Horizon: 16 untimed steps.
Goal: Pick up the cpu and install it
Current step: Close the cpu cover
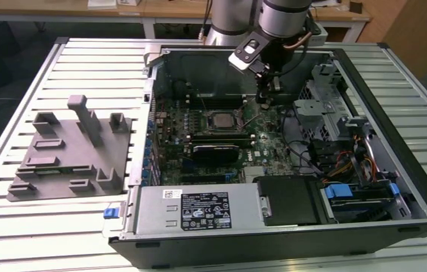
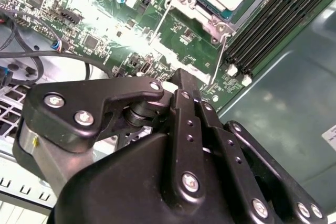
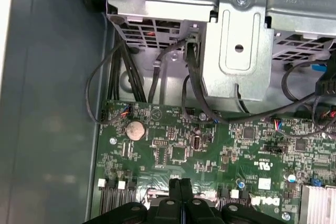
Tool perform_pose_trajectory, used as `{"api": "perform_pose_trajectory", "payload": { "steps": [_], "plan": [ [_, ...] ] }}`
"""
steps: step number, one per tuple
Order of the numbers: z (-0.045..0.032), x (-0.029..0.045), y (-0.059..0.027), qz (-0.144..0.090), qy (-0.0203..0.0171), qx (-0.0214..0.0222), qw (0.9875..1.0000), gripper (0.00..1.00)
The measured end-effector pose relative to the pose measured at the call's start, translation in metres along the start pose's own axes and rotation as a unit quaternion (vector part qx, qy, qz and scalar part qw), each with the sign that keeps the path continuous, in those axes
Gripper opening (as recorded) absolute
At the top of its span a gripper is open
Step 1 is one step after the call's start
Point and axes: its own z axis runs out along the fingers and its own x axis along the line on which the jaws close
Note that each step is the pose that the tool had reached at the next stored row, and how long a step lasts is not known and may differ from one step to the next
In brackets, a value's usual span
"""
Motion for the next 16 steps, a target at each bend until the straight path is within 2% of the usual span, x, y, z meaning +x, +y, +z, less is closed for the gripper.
{"api": "perform_pose_trajectory", "payload": {
  "steps": [10, 16],
  "plan": [
    [0.0043, -0.0005, 0.007, 0.0, 0.0, 0.0, 1.0, 0.11],
    [0.0137, -0.0006, 0.0073, 0.0, 0.0, 0.0, 1.0, 0.11]
  ]
}}
